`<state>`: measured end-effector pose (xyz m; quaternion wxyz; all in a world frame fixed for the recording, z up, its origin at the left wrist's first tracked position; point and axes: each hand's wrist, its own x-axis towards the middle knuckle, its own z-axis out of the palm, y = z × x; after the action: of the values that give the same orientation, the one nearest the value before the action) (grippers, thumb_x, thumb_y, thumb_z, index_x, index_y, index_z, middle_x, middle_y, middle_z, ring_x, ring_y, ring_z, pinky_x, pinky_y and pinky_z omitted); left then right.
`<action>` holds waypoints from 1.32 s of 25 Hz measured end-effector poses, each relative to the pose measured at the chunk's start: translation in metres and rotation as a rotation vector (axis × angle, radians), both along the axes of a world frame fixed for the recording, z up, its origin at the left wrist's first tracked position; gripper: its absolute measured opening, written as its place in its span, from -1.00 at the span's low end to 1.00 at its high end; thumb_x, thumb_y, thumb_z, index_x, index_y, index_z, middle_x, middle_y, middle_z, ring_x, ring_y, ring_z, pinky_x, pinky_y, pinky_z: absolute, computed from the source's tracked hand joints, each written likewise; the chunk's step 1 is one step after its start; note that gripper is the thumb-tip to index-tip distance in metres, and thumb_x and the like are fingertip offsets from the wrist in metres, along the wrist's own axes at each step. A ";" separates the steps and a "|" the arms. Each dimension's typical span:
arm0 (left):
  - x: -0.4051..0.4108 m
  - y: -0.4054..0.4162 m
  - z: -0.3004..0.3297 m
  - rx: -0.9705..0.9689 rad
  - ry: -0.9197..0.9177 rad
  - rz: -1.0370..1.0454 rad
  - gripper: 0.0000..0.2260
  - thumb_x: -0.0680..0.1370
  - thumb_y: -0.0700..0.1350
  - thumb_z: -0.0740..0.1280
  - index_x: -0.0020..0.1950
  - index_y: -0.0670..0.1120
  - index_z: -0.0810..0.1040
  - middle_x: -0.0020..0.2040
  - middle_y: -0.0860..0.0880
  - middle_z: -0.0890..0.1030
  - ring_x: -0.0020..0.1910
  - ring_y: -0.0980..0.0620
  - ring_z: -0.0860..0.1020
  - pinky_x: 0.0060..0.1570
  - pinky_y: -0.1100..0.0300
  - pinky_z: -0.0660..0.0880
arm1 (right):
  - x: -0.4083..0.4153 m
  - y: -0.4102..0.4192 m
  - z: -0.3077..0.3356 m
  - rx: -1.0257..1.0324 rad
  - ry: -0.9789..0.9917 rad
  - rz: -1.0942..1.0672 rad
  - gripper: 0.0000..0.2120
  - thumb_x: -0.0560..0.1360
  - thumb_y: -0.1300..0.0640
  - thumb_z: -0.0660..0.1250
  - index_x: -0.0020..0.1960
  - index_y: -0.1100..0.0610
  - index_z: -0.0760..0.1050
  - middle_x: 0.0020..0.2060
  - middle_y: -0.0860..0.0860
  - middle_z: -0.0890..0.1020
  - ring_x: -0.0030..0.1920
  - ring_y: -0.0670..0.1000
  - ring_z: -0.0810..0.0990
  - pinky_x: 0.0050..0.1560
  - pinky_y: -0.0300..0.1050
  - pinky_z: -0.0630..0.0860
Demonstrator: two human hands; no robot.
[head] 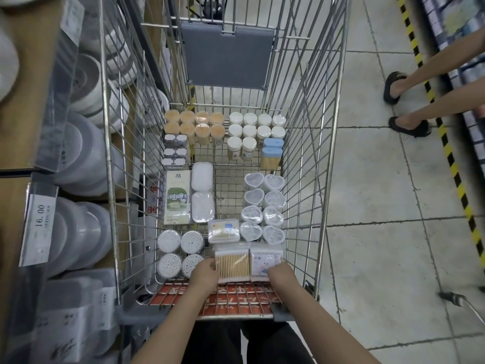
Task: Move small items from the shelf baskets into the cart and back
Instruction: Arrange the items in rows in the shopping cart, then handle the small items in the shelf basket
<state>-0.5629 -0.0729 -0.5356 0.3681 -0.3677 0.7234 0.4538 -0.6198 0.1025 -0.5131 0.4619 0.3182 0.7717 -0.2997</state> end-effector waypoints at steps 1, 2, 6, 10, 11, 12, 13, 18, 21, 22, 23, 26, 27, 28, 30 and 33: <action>0.001 -0.002 0.003 0.004 0.003 -0.002 -0.67 0.53 -0.34 0.21 0.26 -0.14 0.53 0.14 -0.07 0.61 -0.13 0.04 0.57 -0.15 0.20 0.49 | 0.000 0.000 0.012 -0.006 0.019 0.054 -0.92 0.52 0.31 0.18 -0.11 0.20 0.42 -0.25 0.06 0.53 -0.30 0.00 0.47 -0.38 -0.25 0.35; 0.002 -0.004 0.010 0.011 -0.001 -0.008 -0.68 0.53 -0.33 0.22 0.26 -0.14 0.53 0.14 -0.07 0.61 -0.10 0.01 0.60 -0.11 0.15 0.53 | 0.001 0.001 0.024 -0.019 0.044 0.106 -0.87 0.52 0.31 0.16 -0.17 0.17 0.42 -0.27 0.04 0.53 -0.30 -0.01 0.48 -0.40 -0.24 0.33; 0.005 -0.012 0.050 0.011 0.014 -0.136 -0.68 0.56 -0.23 0.21 0.30 -0.10 0.50 0.23 -0.06 0.58 0.01 0.05 0.61 0.06 0.11 0.53 | 0.006 0.003 0.078 -0.085 0.138 0.277 -0.85 0.56 0.23 0.14 0.06 0.17 0.46 -0.03 0.06 0.57 -0.04 0.04 0.55 -0.16 -0.16 0.46; 0.000 -0.018 0.128 -0.092 0.139 -0.384 -0.79 0.58 -0.14 0.21 0.18 -0.03 0.54 0.15 0.01 0.60 0.10 0.05 0.55 0.12 0.18 0.47 | 0.006 0.013 0.132 -0.077 0.218 0.518 -0.59 0.58 0.14 0.14 0.40 0.20 0.33 0.32 0.09 0.47 0.28 0.07 0.47 0.20 -0.17 0.41; 0.000 -0.021 0.143 -0.134 0.182 -0.430 -0.83 0.58 -0.12 0.20 0.11 0.01 0.53 0.10 0.02 0.60 0.06 0.05 0.56 0.09 0.18 0.48 | 0.006 0.017 0.144 -0.076 0.233 0.572 -0.57 0.57 0.12 0.14 0.42 0.19 0.31 0.36 0.08 0.44 0.32 0.06 0.44 0.22 -0.20 0.37; 0.000 -0.023 0.159 -0.179 0.224 -0.463 -0.85 0.58 -0.11 0.20 0.09 0.02 0.52 0.09 0.02 0.60 0.04 0.05 0.56 0.08 0.17 0.49 | 0.005 0.021 0.157 -0.076 0.256 0.619 -0.56 0.57 0.11 0.15 0.42 0.18 0.32 0.37 0.08 0.43 0.33 0.04 0.42 0.23 -0.21 0.35; 0.001 -0.024 0.174 -0.228 0.269 -0.481 -0.83 0.58 -0.10 0.21 0.12 0.00 0.52 0.10 0.02 0.60 0.05 0.05 0.56 0.08 0.16 0.49 | 0.005 0.025 0.167 -0.075 0.282 0.651 -0.57 0.56 0.10 0.15 0.41 0.17 0.34 0.36 0.08 0.44 0.33 0.04 0.43 0.24 -0.21 0.35; 0.021 -0.012 0.248 -0.388 0.471 -0.368 -0.72 0.61 -0.04 0.20 0.31 0.01 0.45 0.22 0.05 0.56 0.13 0.10 0.52 0.08 0.23 0.44 | -0.002 0.046 0.218 -0.072 0.434 0.849 -0.61 0.56 0.07 0.15 0.36 0.12 0.39 0.31 0.04 0.50 0.29 0.04 0.46 0.19 -0.17 0.38; 0.047 0.007 0.278 -0.490 0.548 -0.221 -0.70 0.60 -0.04 0.21 0.33 0.02 0.44 0.23 0.06 0.55 0.16 0.08 0.52 0.05 0.24 0.42 | -0.007 0.058 0.233 -0.121 0.556 0.994 -0.62 0.57 0.07 0.15 0.36 0.11 0.38 0.32 0.03 0.49 0.30 0.03 0.46 0.19 -0.19 0.36; 0.061 0.017 0.286 -0.531 0.557 -0.152 -0.70 0.60 -0.04 0.21 0.33 0.02 0.45 0.23 0.06 0.56 0.16 0.08 0.52 0.04 0.24 0.42 | -0.009 0.064 0.238 -0.138 0.585 1.050 -0.63 0.57 0.07 0.15 0.36 0.11 0.38 0.32 0.03 0.49 0.30 0.04 0.46 0.18 -0.19 0.37; 0.076 0.031 0.292 -0.554 0.563 -0.069 -0.70 0.60 -0.05 0.22 0.33 0.01 0.46 0.23 0.06 0.56 0.16 0.09 0.52 0.07 0.24 0.42 | -0.009 0.070 0.243 -0.159 0.612 1.112 -0.64 0.57 0.07 0.16 0.35 0.10 0.39 0.31 0.03 0.50 0.29 0.05 0.47 0.18 -0.19 0.38; 0.137 0.086 0.309 -0.561 0.598 0.242 -0.75 0.59 -0.04 0.24 0.27 0.05 0.50 0.22 0.11 0.55 0.16 0.14 0.52 0.15 0.21 0.45 | -0.002 0.081 0.257 -0.252 0.700 1.347 -0.67 0.58 0.08 0.17 0.32 0.10 0.42 0.27 0.05 0.53 0.27 0.05 0.48 0.18 -0.17 0.40; 0.161 0.106 0.312 -0.577 0.587 0.336 -0.76 0.59 -0.04 0.25 0.25 0.06 0.51 0.21 0.13 0.55 0.16 0.15 0.51 0.14 0.22 0.44 | 0.006 0.081 0.263 -0.288 0.713 1.427 -0.66 0.59 0.08 0.17 0.34 0.09 0.40 0.27 0.04 0.53 0.28 0.04 0.48 0.17 -0.17 0.38; 0.184 0.125 0.314 -0.600 0.573 0.422 -0.76 0.59 -0.04 0.24 0.25 0.06 0.51 0.20 0.13 0.55 0.16 0.16 0.51 0.11 0.26 0.43 | 0.016 0.081 0.267 -0.334 0.723 1.508 -0.66 0.60 0.08 0.16 0.35 0.08 0.39 0.27 0.03 0.52 0.28 0.03 0.47 0.18 -0.17 0.37; 0.239 0.169 0.316 -0.653 0.515 0.603 -0.74 0.59 -0.05 0.25 0.27 0.02 0.50 0.20 0.12 0.53 0.16 0.16 0.50 0.02 0.34 0.36 | 0.046 0.079 0.275 -0.443 0.712 1.672 -0.69 0.59 0.09 0.16 0.32 0.08 0.41 0.23 0.03 0.53 0.24 0.02 0.49 0.14 -0.16 0.38; 0.317 0.234 0.323 -0.706 0.465 0.866 -0.78 0.58 -0.15 0.28 0.20 0.06 0.48 0.16 0.07 0.54 0.18 0.08 0.52 0.00 0.37 0.33 | 0.103 0.081 0.288 -0.610 0.660 1.855 -0.75 0.59 0.08 0.18 0.25 0.03 0.44 0.11 0.00 0.55 0.15 0.01 0.53 -0.03 -0.19 0.39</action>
<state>-0.2456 0.1611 -0.2121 -0.1623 -0.6199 0.6764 0.3632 -0.5169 0.1835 -0.2252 0.3376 -0.6314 0.6934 -0.0808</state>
